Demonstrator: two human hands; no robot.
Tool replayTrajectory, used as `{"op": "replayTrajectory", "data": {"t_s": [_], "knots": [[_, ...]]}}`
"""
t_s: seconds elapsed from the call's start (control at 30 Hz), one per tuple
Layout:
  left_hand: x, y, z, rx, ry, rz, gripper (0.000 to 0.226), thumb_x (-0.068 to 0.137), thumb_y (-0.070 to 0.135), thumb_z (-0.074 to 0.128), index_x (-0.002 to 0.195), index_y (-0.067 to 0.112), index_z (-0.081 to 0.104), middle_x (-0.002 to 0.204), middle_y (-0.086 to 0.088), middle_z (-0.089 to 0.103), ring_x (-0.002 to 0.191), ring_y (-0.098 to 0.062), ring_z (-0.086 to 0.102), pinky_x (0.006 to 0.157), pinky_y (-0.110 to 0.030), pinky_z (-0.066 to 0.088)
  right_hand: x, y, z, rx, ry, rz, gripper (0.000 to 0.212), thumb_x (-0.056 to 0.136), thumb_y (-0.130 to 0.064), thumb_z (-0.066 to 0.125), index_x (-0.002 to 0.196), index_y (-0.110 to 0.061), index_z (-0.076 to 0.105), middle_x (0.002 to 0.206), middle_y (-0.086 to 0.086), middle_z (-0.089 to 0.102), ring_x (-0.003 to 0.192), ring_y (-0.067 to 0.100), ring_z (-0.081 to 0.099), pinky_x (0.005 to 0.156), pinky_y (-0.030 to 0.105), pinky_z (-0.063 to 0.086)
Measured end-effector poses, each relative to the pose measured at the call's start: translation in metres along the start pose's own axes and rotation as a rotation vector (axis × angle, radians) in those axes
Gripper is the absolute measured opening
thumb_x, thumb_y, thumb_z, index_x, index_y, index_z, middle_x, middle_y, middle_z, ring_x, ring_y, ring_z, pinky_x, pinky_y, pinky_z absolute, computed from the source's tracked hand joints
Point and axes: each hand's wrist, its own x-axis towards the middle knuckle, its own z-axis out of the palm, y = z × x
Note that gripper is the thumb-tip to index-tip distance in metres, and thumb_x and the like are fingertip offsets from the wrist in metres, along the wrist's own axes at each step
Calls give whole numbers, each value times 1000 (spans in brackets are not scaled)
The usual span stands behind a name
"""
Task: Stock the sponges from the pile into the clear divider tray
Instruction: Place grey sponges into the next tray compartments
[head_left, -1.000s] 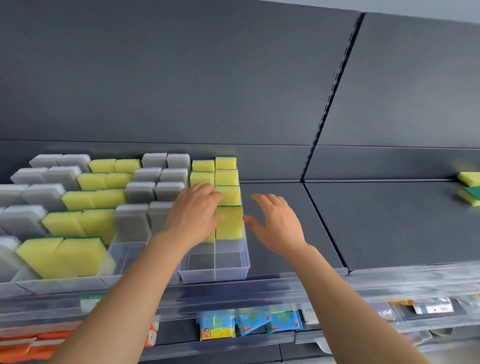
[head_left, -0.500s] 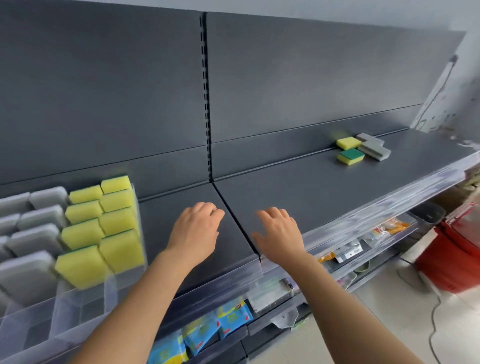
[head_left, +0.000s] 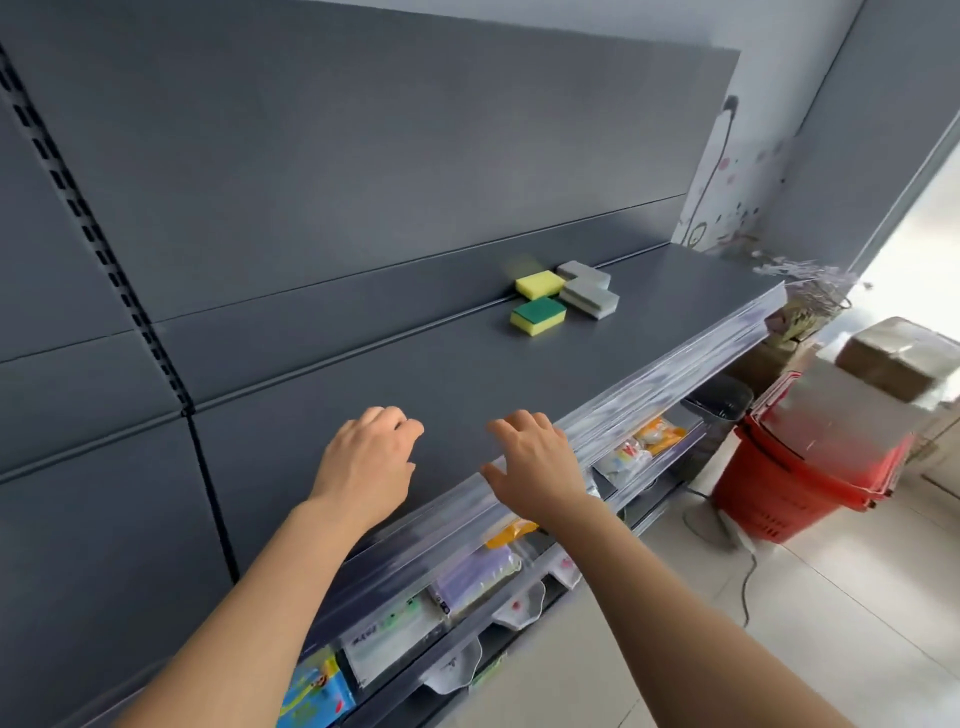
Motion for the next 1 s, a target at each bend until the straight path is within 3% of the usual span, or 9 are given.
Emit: {"op": "replayTrajectory", "data": {"t_s": [0.57, 0.87, 1.0], "knots": [[228, 97, 55, -61, 34, 130, 41, 90, 28, 56, 129, 21, 48, 126, 1, 51, 117, -18, 44, 96, -33, 39, 128, 188, -15, 7, -5, 139, 50, 89, -42, 56, 134, -22, 43, 132, 3, 47, 123, 25, 40, 99, 35, 35], [348, 116, 92, -71, -20, 133, 35, 89, 31, 57, 121, 19, 51, 120, 1, 51, 114, -19, 45, 95, -34, 40, 222, 263, -12, 14, 24, 197, 50, 86, -41, 59, 130, -20, 47, 128, 4, 48, 118, 26, 42, 95, 35, 37], [381, 127, 107, -86, -54, 121, 34, 89, 30, 57, 120, 20, 52, 121, 1, 51, 116, -19, 44, 96, -33, 39, 249, 290, -2, 36, 0, 245, 54, 86, -44, 59, 131, -19, 45, 137, 8, 38, 124, 29, 38, 98, 37, 37]]}}
